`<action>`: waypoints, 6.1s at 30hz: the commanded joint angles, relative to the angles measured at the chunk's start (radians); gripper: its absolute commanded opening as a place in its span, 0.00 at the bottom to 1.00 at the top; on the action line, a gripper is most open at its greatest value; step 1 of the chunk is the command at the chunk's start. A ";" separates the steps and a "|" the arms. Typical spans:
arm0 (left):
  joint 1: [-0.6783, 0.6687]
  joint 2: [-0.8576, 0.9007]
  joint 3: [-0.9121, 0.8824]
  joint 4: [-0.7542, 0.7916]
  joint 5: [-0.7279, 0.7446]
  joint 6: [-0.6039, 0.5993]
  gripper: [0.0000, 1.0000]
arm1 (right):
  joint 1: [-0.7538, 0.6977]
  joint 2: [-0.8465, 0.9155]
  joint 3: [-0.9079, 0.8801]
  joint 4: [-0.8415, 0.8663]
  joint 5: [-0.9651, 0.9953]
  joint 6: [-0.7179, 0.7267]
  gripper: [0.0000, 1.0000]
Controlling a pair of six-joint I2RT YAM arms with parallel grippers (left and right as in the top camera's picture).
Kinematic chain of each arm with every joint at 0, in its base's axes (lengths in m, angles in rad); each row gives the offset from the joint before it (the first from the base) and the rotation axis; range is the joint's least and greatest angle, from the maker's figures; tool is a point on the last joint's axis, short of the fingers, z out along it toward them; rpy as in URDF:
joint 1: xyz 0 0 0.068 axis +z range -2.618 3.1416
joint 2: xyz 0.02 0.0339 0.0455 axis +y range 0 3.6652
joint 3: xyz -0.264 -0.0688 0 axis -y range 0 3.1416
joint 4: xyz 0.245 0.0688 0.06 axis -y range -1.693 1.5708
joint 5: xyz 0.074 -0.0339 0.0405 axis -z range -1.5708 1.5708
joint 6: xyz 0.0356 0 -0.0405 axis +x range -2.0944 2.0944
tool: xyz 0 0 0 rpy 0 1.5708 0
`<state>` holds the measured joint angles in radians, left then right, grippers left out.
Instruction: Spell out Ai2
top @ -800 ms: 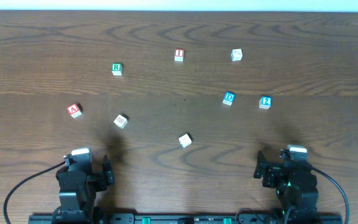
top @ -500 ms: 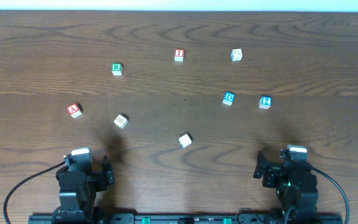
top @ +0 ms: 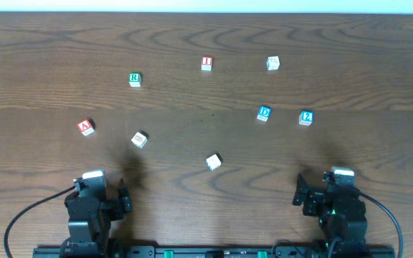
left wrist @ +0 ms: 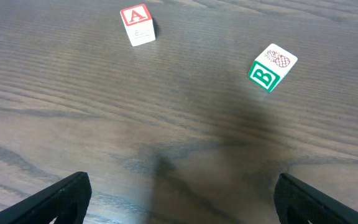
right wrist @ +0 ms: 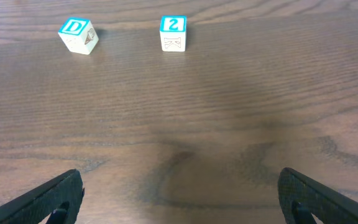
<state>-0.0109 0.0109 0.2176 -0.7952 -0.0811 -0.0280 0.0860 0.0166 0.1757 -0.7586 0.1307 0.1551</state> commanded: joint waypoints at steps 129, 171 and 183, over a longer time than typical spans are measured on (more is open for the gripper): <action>0.004 -0.005 -0.030 -0.042 0.001 0.006 0.95 | 0.216 1.490 0.829 0.798 -0.590 0.127 0.99; 0.004 -0.005 -0.030 -0.041 -0.007 0.006 0.95 | 0.351 2.458 1.887 0.287 -0.150 -0.013 0.98; 0.004 -0.005 -0.030 -0.041 -0.007 0.006 0.95 | 0.354 2.500 1.886 0.288 -0.157 0.103 0.89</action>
<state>-0.0109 0.0101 0.2169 -0.7952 -0.0780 -0.0254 0.4423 2.4920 2.0449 -0.4709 -0.0292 0.2150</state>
